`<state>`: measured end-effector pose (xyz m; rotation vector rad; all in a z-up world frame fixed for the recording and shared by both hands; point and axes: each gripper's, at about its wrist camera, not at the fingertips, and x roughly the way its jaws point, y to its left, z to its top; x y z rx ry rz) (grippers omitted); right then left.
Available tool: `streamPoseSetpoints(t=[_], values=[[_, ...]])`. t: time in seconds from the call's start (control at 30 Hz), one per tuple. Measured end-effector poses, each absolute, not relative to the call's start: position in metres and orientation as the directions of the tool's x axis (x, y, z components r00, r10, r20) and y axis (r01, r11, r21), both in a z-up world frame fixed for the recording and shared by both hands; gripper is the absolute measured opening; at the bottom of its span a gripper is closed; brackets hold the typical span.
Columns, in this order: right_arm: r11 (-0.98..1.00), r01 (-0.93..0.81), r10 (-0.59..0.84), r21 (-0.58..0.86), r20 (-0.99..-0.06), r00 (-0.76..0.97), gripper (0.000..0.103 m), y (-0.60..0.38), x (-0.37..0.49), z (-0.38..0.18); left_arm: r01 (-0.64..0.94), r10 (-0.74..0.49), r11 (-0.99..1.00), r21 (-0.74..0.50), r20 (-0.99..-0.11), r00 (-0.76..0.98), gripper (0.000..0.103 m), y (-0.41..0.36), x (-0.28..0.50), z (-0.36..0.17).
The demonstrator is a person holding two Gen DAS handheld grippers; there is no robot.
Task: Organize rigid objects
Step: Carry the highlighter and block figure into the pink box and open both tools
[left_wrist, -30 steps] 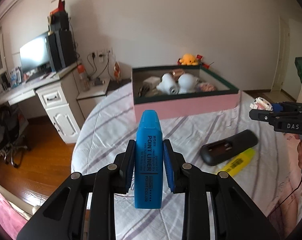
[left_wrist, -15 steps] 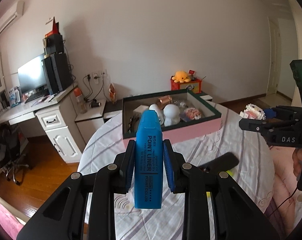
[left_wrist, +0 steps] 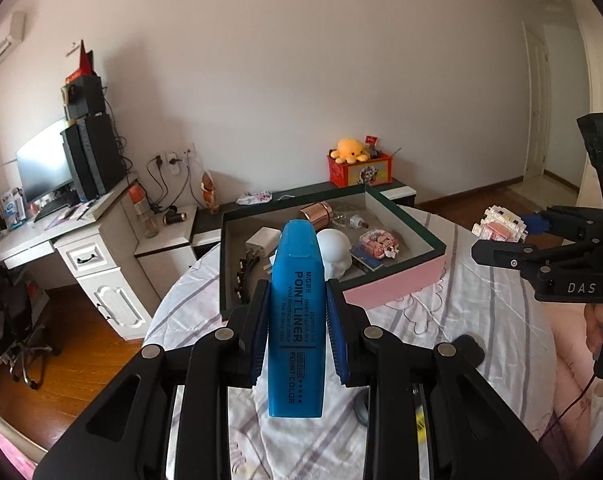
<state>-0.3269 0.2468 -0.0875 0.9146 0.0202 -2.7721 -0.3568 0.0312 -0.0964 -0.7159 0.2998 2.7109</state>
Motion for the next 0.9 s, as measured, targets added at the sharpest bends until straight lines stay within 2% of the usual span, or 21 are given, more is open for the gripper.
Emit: streamPoseSetpoints(t=[0.3, 0.6, 0.9], values=[[-0.969, 0.244, -0.212, 0.039, -0.635, -0.743, 0.063, 0.253, -0.393, -0.098, -0.41, 0.273, -0.904, 0.118, -0.578, -0.769, 0.027, 0.047, -0.431, -0.11], [-0.968, 0.25, -0.173, -0.001, -0.718, -0.675, 0.063, 0.254, -0.485, -0.12, -0.377, 0.193, -0.915, 0.144, -0.665, -0.721, 0.027, 0.045, -0.527, -0.134], [-0.954, 0.297, -0.158, -0.034, -0.785, -0.599, 0.063, 0.231, -0.54, -0.144, -0.385, 0.168, -0.91, 0.155, -0.71, -0.684, 0.027, 0.053, -0.558, -0.162]])
